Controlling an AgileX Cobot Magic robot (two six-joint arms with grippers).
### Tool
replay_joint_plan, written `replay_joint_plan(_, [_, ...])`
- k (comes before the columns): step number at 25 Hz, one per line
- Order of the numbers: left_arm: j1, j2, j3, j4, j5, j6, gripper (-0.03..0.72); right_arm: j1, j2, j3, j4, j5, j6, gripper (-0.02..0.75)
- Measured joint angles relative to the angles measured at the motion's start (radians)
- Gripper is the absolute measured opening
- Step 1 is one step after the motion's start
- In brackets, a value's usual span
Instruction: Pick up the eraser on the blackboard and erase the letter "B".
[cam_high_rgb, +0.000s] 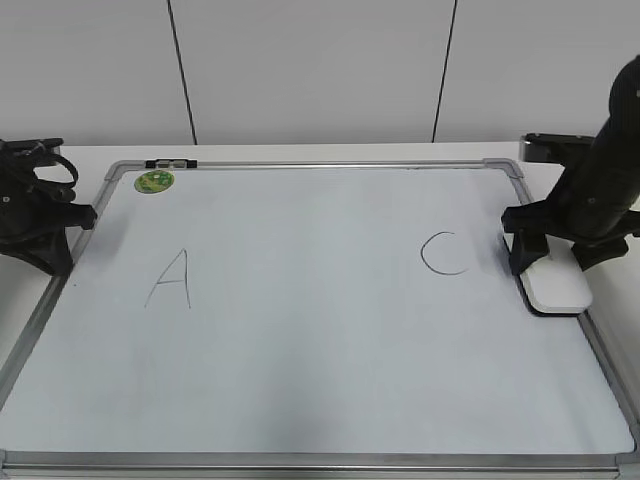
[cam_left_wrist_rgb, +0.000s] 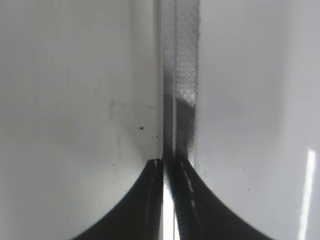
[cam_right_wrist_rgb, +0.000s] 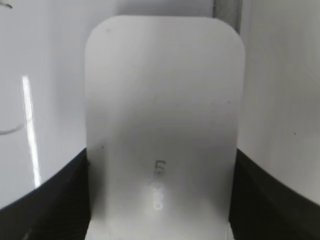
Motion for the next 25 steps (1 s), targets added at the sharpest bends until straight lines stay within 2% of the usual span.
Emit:
replay_joint_plan(6, [0.000,0.000,0.000,0.000,0.000,0.000,0.055,0.000,0.023,-0.019,0.004,-0.002,0.000,0.546])
replay_joint_plan(10, [0.000,0.000,0.000,0.000,0.000,0.000,0.056,0.000,0.024,-0.061,0.011,0.005,0.000,0.641])
replay_joint_plan(18, [0.000,0.002,-0.011,-0.001,0.018,0.000,0.088,0.006,-0.013,-0.232,0.005,0.240,-0.027,0.661])
replay_joint_plan(21, [0.000,0.014,-0.045,-0.004,0.062,0.000,0.179,0.017,-0.070,-0.241,-0.010,0.311,-0.049,0.651])
replay_joint_plan(25, [-0.004,0.018,-0.101,-0.006,0.167,0.001,0.377,0.023,-0.149,-0.241,-0.019,0.360,-0.060,0.631])
